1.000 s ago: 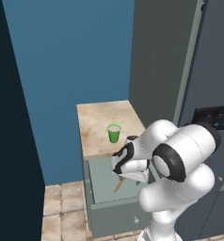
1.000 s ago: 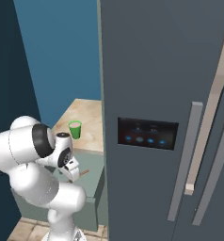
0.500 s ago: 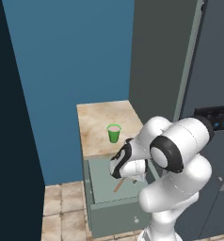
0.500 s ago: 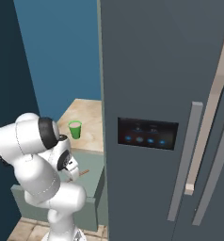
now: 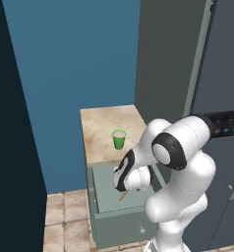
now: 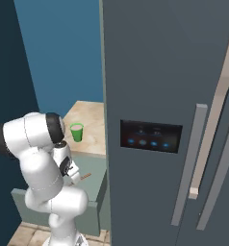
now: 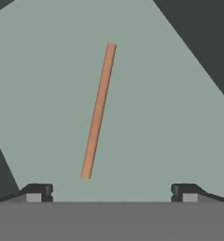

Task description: Pick up the straw from the left drawer and put it inside the smoothie cup.

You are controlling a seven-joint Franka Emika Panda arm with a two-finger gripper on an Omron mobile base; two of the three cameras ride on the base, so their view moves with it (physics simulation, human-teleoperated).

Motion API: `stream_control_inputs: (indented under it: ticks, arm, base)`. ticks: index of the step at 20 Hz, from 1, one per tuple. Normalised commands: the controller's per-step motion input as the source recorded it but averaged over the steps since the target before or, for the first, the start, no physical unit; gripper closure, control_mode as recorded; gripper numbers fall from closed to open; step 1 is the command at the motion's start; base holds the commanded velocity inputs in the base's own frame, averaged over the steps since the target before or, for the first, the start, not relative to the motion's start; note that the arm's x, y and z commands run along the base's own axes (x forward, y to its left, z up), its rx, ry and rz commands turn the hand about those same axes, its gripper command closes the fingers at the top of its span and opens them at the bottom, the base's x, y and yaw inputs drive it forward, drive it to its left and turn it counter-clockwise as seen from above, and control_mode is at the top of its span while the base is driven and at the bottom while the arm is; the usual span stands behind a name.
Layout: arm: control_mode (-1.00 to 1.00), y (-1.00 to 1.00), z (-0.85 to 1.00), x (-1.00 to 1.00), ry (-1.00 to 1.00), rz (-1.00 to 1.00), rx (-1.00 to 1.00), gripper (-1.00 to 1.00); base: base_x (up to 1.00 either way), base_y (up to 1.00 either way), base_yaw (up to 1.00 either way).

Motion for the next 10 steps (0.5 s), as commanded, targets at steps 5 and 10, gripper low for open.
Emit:
stream_control_inputs:
  ticks: [5, 10]
  arm:
    - [-1.00, 0.00, -0.35, 0.00, 0.00, 0.00, 0.00, -1.00]
    - [-1.00, 0.00, -0.24, 0.00, 0.00, 0.00, 0.00, -1.00]
  base:
    - [0.00, 0.00, 0.00]
    - [0.00, 0.00, 0.00]
